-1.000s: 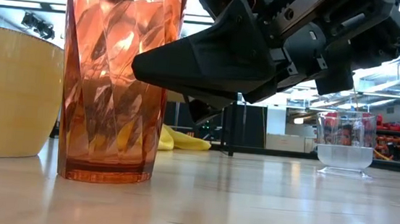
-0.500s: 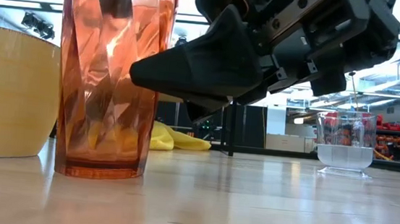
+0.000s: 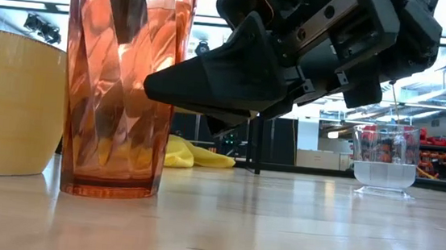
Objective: Stack small to large cups/mugs on shelf
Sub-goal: Put the orange cup on the shelf
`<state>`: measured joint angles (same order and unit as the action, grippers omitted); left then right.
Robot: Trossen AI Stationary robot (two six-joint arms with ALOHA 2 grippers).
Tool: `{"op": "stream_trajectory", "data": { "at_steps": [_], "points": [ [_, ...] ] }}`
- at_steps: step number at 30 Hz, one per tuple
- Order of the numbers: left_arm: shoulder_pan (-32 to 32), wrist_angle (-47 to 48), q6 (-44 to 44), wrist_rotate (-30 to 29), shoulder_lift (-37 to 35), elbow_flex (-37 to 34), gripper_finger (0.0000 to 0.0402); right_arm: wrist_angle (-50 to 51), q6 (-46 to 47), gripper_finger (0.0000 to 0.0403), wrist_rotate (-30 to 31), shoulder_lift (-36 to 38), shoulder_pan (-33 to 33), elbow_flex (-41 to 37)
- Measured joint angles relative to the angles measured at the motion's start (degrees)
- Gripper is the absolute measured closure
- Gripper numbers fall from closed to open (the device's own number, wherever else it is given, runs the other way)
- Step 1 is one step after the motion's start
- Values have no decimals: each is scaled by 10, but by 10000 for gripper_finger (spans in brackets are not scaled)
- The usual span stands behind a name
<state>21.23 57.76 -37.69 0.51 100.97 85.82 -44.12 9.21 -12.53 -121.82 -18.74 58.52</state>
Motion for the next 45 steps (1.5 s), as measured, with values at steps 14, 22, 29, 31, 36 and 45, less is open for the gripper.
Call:
{"op": "stream_trajectory", "data": {
  "at_steps": [14, 22, 29, 31, 36, 45],
  "points": [
    [-32, 7, 38, -1, 0, 0, 388, 36, -4, 400, 0, 0, 0, 0],
    [-46, 9, 59, 1, 0, 0, 371, 139, -42, 400, 29, 52, -5, 0],
    [-68, 38, 72, 4, -2, 1, 389, 255, -87, 401, 98, 131, -29, 0],
    [-76, 46, 73, 5, -2, 1, 384, 297, -93, 401, 120, 150, -37, 0],
    [-102, 81, 97, 0, -2, 22, 387, 392, -93, 401, 187, 186, -56, 0],
    [-140, 149, 119, -34, -2, 148, 385, 438, -85, 402, 260, 200, -78, -10]
  ]
}}
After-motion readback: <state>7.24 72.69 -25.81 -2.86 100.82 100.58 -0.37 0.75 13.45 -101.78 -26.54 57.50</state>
